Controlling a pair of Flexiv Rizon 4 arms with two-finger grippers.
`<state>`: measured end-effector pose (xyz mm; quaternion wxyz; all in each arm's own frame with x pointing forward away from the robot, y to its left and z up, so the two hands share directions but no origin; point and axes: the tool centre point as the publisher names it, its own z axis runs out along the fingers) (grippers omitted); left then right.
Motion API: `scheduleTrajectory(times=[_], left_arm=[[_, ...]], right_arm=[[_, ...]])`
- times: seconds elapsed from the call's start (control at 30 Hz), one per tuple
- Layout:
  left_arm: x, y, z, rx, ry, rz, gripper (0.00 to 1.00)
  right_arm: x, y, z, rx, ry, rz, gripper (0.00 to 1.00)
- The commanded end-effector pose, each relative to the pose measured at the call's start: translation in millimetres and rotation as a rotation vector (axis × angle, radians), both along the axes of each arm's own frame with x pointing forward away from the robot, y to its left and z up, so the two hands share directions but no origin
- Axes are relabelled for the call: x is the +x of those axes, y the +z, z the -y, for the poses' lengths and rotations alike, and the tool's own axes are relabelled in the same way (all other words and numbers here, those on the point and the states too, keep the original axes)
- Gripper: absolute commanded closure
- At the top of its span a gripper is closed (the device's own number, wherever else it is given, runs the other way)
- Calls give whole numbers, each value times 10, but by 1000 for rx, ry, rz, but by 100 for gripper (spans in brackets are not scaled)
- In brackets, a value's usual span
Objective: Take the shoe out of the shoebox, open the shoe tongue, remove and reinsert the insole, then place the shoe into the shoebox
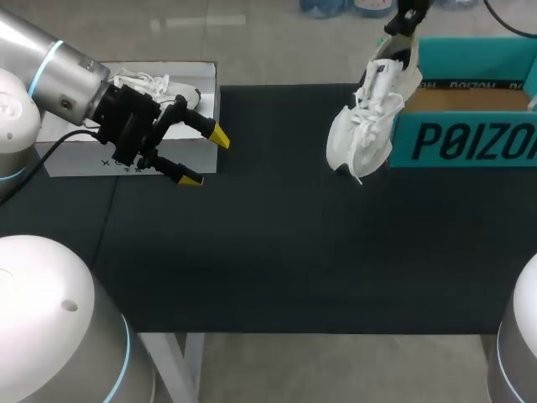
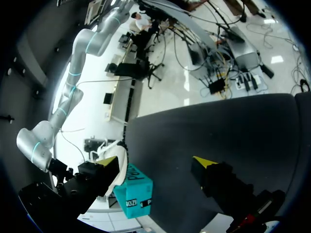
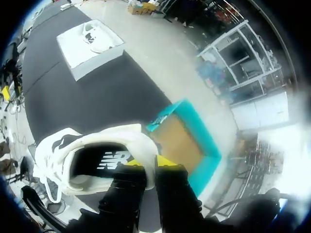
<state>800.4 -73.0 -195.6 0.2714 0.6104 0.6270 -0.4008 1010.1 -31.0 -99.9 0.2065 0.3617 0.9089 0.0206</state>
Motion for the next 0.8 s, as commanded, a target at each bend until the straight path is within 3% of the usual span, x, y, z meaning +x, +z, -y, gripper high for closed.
scheduleTrajectory(times=[0.03,0.2,0.4,0.47,0.8], left_arm=[[-4,3,-1,3,0,1,0],[-4,3,-1,3,0,1,0],[-4,3,-1,3,0,1,0],[-4,3,-1,3,0,1,0],[-4,3,-1,3,0,1,0]], right_arm=[[145,2,353,64,-101,-32,100],[132,-105,780,114,-241,-17,100],[33,-143,1131,120,-350,-3,100],[31,-87,1108,69,-259,48,100],[31,-87,1108,69,-259,48,100]])
